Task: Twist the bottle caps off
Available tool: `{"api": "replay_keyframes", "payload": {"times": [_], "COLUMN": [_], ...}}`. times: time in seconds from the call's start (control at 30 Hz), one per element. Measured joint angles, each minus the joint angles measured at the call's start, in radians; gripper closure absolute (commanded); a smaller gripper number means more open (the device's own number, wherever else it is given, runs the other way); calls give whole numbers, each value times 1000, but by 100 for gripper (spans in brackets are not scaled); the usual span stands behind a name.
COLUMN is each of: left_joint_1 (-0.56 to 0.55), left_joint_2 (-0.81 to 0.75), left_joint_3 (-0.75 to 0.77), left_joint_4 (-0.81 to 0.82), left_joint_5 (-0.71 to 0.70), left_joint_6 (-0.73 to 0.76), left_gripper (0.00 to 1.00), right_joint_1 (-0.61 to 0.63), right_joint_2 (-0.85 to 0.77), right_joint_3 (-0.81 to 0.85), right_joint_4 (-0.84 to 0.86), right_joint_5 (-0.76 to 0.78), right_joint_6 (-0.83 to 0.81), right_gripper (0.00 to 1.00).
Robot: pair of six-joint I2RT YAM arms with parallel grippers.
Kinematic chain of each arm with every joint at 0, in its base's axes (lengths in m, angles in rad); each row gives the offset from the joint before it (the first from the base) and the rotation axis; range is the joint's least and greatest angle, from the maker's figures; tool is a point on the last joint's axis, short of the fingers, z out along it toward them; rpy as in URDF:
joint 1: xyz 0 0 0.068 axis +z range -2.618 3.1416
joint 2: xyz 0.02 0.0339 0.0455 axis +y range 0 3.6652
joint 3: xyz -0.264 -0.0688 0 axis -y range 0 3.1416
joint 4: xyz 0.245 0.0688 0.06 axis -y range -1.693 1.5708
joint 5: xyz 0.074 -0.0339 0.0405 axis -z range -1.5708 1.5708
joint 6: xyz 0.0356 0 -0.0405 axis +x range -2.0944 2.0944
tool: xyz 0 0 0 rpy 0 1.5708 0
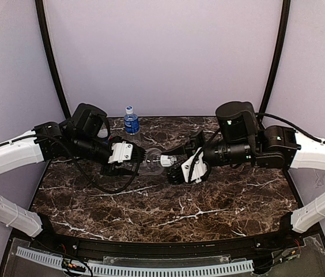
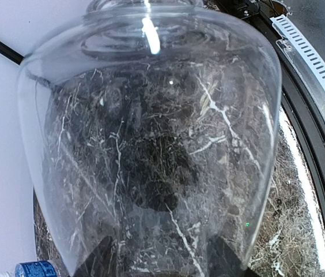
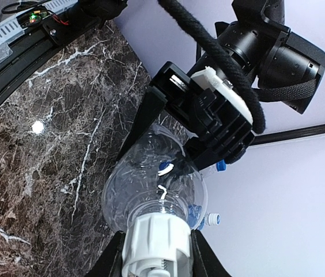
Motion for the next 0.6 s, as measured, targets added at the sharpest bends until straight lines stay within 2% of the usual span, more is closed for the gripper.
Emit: {"api": "replay_keyframes", "payload": {"times": [0.3, 0.5, 0.6], "left_joint_1": [-6, 12, 15], "left_joint_2": [0, 0, 0], "left_joint_3": [0, 0, 0], "left_joint_4": [23, -3, -16], "left_joint_5": [5, -17, -40], "left_joint_6": [-1, -6, -8], "left_gripper": [79, 79, 79], "right_joint_1": [-11, -10, -9], "right_joint_2": [-15, 42, 58], "right_joint_3": [-18, 16, 19], "right_joint_4": [24, 21, 21], "right_joint_5": [-35, 23, 45], "right_joint_6": [11, -18, -29], "right_gripper": [100, 100, 91]}}
